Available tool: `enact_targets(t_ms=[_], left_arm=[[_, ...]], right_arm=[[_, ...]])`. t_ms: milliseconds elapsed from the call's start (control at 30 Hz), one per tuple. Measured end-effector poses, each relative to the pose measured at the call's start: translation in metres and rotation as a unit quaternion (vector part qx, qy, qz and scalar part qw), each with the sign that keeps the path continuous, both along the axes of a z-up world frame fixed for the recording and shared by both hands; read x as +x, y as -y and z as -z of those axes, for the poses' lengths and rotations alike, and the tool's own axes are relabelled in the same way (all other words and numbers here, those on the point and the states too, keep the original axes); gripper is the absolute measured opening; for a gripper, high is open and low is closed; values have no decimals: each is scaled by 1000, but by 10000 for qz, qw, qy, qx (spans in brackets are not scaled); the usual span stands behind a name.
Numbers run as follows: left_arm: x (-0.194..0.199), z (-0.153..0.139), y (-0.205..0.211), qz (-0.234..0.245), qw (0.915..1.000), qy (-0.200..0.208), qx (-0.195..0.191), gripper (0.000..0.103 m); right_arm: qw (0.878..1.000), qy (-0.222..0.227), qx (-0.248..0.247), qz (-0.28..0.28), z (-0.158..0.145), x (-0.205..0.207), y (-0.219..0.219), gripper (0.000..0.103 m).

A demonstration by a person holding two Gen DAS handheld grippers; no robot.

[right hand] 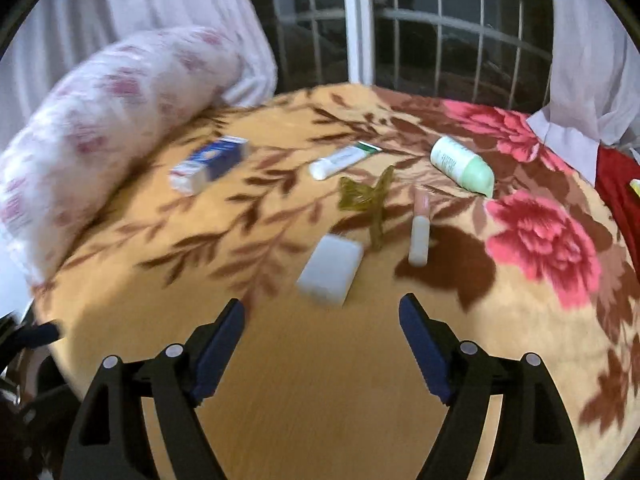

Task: Collect trash
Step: 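Grasp the white charger plug with the right tool, then grasp the blue-white medicine box with the left tool while the right holds the plug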

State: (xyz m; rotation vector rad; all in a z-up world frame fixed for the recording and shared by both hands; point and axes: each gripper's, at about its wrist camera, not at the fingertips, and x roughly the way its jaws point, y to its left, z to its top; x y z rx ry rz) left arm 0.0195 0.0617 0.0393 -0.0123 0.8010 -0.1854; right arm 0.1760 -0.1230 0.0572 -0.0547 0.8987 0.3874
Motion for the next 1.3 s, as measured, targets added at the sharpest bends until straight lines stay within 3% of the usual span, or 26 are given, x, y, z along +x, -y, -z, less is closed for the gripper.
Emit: enact_targets(t_ms=[200,333,433,600,700,833,1000,1300], left_arm=[[11,4,-6,-32,9999,86,-58,67],[11,10,-14,-61,9999,19,-118,67],[14,12,-21,-119,9998,3,-153,67],[30,9,-34,-237,9996,43,-129,67],[55,2,-45,-323,9994,85,-119,67],[116,-2,-63,-344,9991,50,-249,77],[195,8,-78,-563,9983,20,132,77],[276,40,-77,-686,9935,-367,832,77]], right_arm=[[9973,-585,-364,268,36,59,-32,76],[9926,-1017,-608,263,54,76,-44,53],[9924,-962,-742,182,55,75,-47,43],[9957,-716,-578,80,43,62,-37,43],[9973,-591,-423,-38,34,51,-29,43],[9988,-455,-141,-142,22,41,-20,43],[9993,-233,138,-272,4,30,-9,43],[9984,-67,262,-506,-6,26,-11,43]])
